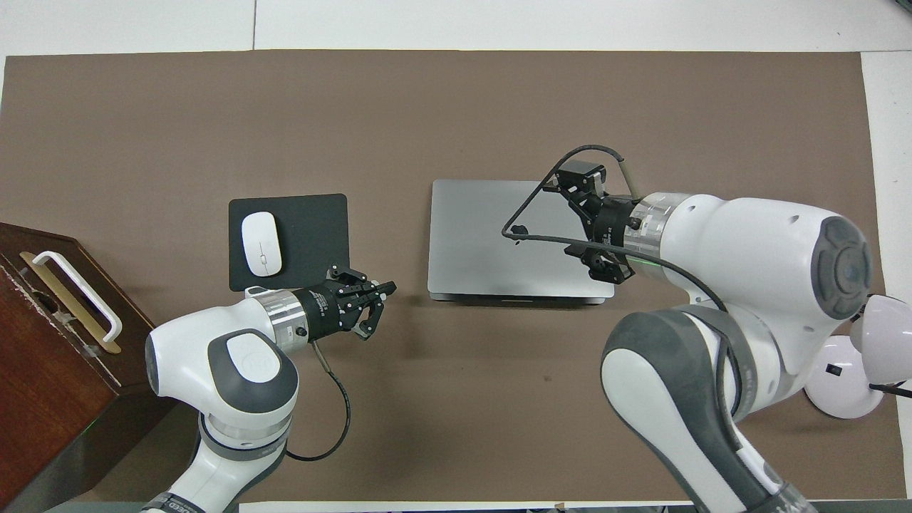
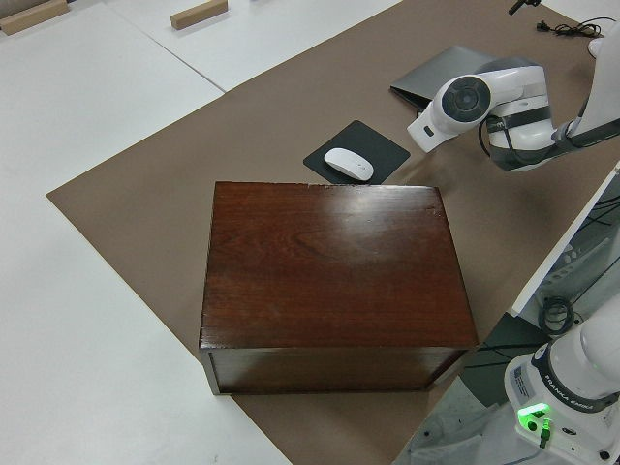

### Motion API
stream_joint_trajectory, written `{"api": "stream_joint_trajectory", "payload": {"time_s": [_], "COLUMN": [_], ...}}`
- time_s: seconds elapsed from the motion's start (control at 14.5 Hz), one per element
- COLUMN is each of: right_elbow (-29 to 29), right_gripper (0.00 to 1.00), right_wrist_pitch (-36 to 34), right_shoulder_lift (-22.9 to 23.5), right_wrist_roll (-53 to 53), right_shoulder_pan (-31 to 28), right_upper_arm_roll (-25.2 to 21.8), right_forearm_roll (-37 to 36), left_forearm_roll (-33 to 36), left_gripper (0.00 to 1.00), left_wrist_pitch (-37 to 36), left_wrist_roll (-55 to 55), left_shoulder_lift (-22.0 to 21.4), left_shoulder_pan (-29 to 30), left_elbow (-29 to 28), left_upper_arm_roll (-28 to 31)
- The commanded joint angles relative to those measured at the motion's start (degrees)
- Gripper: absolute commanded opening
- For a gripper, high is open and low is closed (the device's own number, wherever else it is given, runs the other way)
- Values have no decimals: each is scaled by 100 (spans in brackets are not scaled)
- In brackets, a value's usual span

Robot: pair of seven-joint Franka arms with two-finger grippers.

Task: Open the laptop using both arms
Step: 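Bring the left gripper to the laptop's near edge while the right gripper reaches the lid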

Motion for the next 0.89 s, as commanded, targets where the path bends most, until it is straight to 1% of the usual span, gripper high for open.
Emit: {"api": "stream_joint_trajectory", "payload": {"time_s": [0.0, 0.07, 0.21, 0.41, 0.62, 0.83], "right_elbow": [-471, -576, -778, -1025, -1244, -1376], "right_gripper": [100, 100, 100, 100, 100, 100], "right_wrist_pitch": [340, 340, 340, 349, 375, 498], "right_shoulder_lift": [-216, -233, -295, -304, -313, -313], "right_wrist_roll": [308, 344, 353, 397, 388, 370], "right_shoulder_pan": [224, 277, 330, 356, 383, 383], "right_upper_arm_roll": [-114, -114, -114, -114, -114, -114], "right_forearm_roll": [106, 167, 229, 238, 238, 238], "left_forearm_roll": [-1021, -1137, -1147, -1173, -1402, -1446], "left_gripper": [0, 0, 0, 0, 0, 0], "left_wrist_pitch": [281, 307, 456, 553, 729, 809], "left_wrist_roll": [953, 1043, 1070, 1193, 1211, 1211], "left_shoulder_lift": [284, 294, 442, 531, 821, 918], "left_shoulder_pan": [-468, -522, -653, -759, -935, -935], "left_elbow": [231, 257, 310, 319, 538, 635], "left_upper_arm_roll": [66, 66, 66, 66, 66, 66]}}
